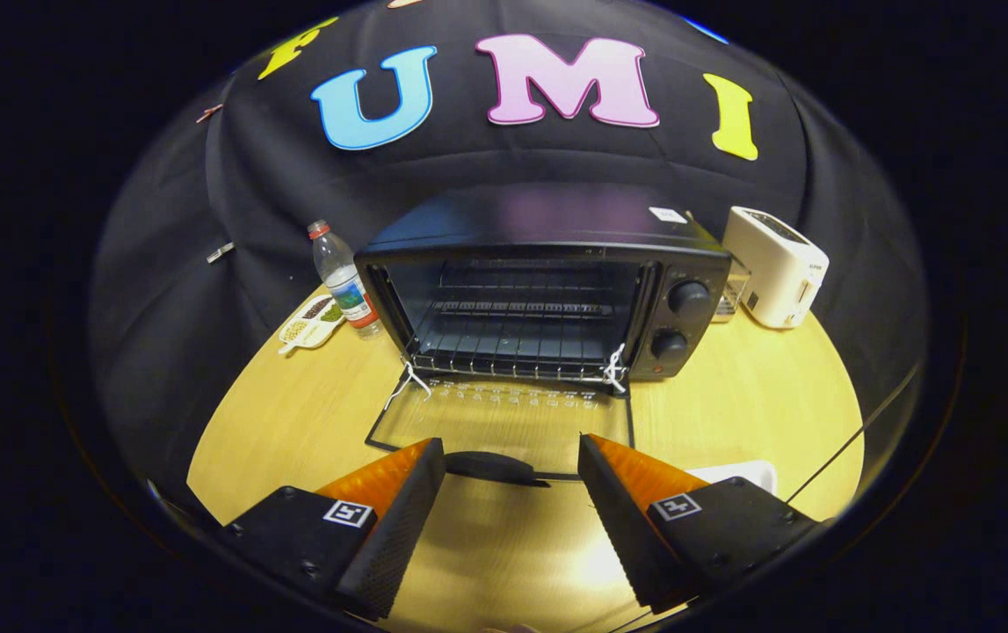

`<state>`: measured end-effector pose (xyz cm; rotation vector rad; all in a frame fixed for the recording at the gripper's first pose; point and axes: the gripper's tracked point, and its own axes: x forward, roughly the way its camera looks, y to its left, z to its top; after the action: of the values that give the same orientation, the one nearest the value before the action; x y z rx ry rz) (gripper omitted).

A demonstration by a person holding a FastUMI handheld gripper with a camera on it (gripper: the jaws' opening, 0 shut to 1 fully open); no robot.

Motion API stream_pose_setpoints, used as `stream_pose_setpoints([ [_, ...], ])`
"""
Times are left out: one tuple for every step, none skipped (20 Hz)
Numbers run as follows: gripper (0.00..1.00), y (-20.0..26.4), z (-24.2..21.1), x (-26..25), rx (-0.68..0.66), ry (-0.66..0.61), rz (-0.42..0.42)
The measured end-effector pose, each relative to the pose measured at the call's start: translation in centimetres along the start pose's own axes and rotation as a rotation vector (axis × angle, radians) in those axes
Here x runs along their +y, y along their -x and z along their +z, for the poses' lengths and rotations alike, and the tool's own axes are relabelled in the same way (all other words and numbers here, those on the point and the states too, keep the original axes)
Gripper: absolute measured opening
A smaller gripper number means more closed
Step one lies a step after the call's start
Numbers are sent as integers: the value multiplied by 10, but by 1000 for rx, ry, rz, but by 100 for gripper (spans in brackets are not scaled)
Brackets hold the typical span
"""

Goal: Open the toaster oven, put the food inside, and close the toaster oven door.

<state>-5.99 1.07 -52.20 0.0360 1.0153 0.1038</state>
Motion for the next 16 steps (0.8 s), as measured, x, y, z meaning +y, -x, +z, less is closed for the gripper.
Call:
stream_pose_setpoints([
  [99, 7, 6, -12, -16, 9, -2],
  [99, 14, 10, -27, -31, 13, -7],
  [99, 21, 14, -44, -40, 9, -15],
  [99, 27, 16, -65, -46, 7, -31],
  [99, 36, 18, -87, -53, 3, -50],
  [99, 43, 18, -109, -56, -6, -66],
  [99, 50, 16, -132, -43, -16, -83],
  [99, 58, 10, -153, -27, -28, -93],
  [99, 65, 3, -174, -3, -37, -100],
  [99, 71, -2, -197, 11, -36, -118],
  [99, 76, -12, -221, 28, -22, -144],
  [99, 79, -27, -242, 57, -11, -170],
  [98, 78, -41, -256, 93, -12, -177],
  [97, 75, -56, -262, 129, -22, -177],
  [90, 70, -69, -267, 163, -36, -173],
  [87, 65, -84, -268, 199, -50, -162],
])
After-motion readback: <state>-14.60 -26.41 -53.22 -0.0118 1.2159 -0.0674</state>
